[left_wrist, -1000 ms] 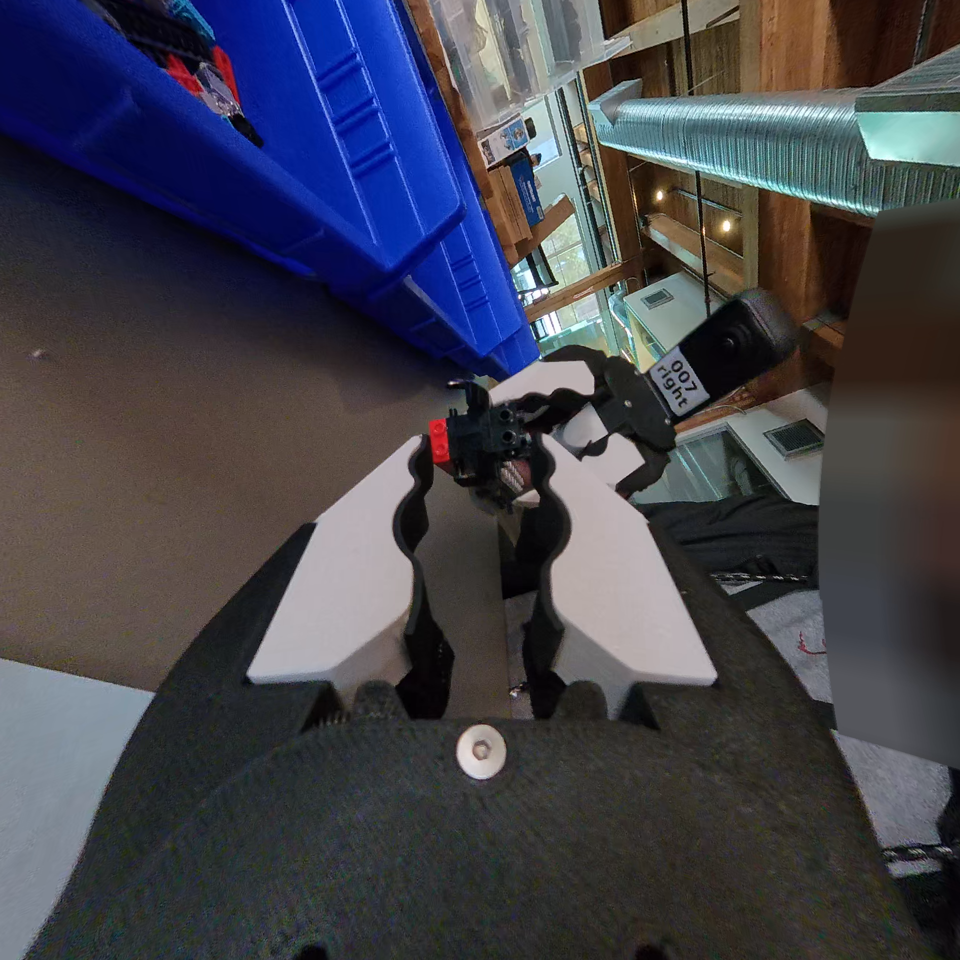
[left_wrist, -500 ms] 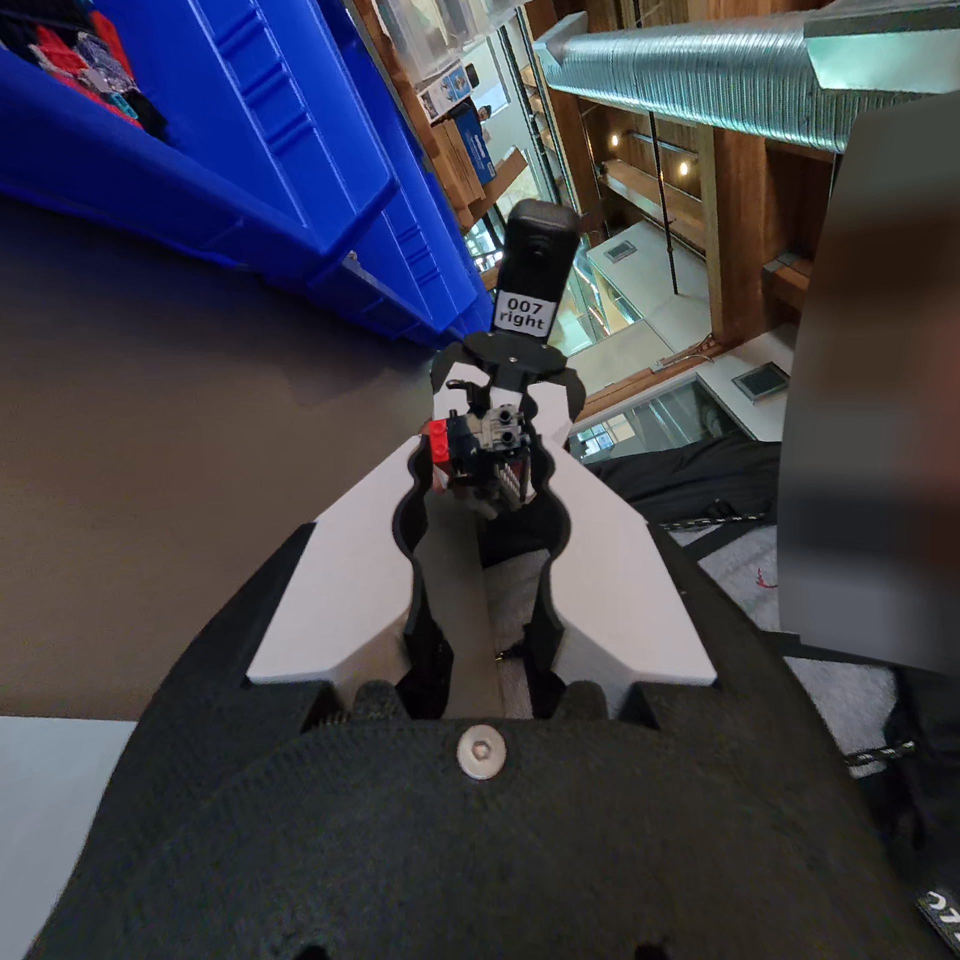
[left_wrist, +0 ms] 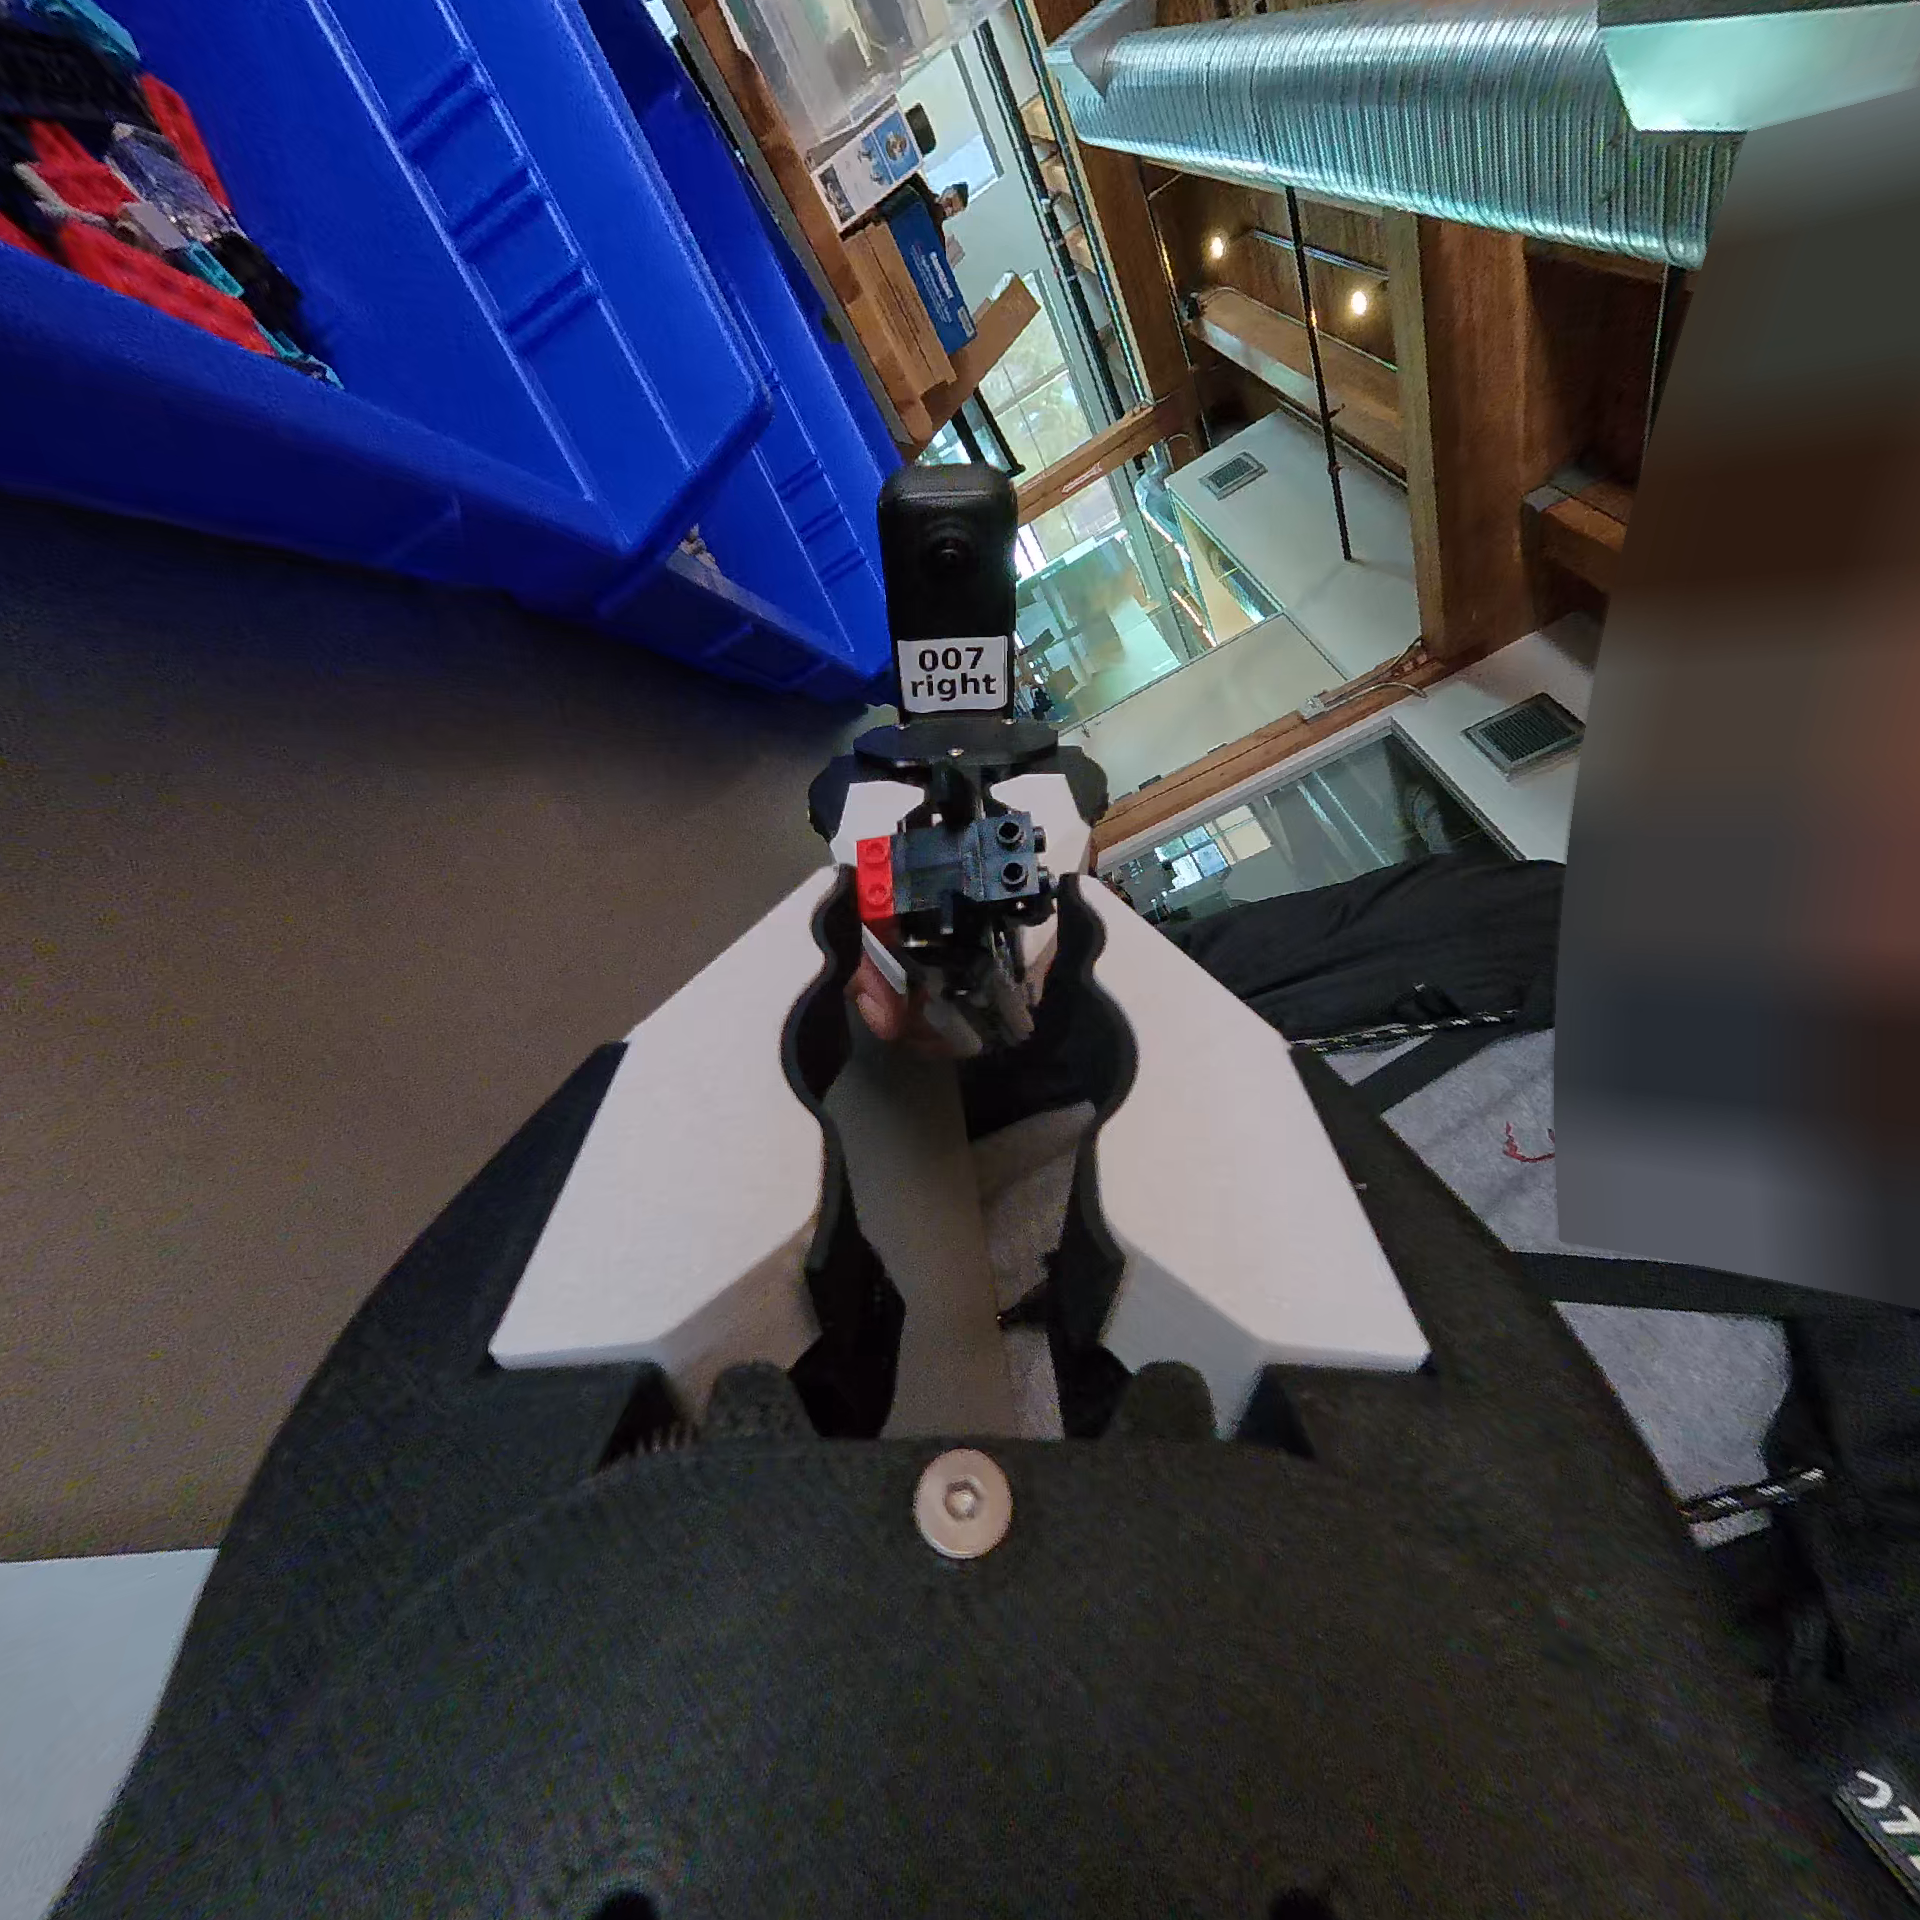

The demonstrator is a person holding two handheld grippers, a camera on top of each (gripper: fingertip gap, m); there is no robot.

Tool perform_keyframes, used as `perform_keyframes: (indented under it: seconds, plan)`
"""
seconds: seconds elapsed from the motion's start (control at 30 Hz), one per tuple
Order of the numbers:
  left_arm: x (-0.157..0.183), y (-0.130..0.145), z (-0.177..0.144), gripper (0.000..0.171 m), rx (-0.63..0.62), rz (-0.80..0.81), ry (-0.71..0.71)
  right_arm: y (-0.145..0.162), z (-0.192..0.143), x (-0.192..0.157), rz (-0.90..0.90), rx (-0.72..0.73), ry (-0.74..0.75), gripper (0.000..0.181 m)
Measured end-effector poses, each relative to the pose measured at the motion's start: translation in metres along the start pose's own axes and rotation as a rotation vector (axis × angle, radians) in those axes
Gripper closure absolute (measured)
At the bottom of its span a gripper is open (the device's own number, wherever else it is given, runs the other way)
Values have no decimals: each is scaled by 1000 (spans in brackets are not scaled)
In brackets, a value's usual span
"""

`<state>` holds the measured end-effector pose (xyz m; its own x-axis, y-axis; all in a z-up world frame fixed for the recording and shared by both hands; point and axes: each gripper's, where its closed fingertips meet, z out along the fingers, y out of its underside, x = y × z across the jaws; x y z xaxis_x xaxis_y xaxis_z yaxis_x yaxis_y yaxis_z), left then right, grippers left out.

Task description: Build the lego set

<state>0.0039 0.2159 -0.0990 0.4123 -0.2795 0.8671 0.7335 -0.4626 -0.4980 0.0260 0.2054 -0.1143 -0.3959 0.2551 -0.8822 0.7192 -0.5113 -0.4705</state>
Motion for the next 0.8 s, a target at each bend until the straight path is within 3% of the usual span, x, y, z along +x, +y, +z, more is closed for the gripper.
perform_keyframes:
  seconds: [0.2,0.53,0.67,0.8]
  plan:
    - [-1,0,1,136,-13,-6,-3,4,2,0,1,-24,-11,158]
    - [6,-5,2,135,14,-30,34,-1,3,-2,36,68,-55,160]
    - [5,-12,-1,119,74,-46,35,-7,1,-2,28,97,-40,160]
    - [-8,-15,-4,99,218,-90,-39,-10,-1,2,2,129,10,161]
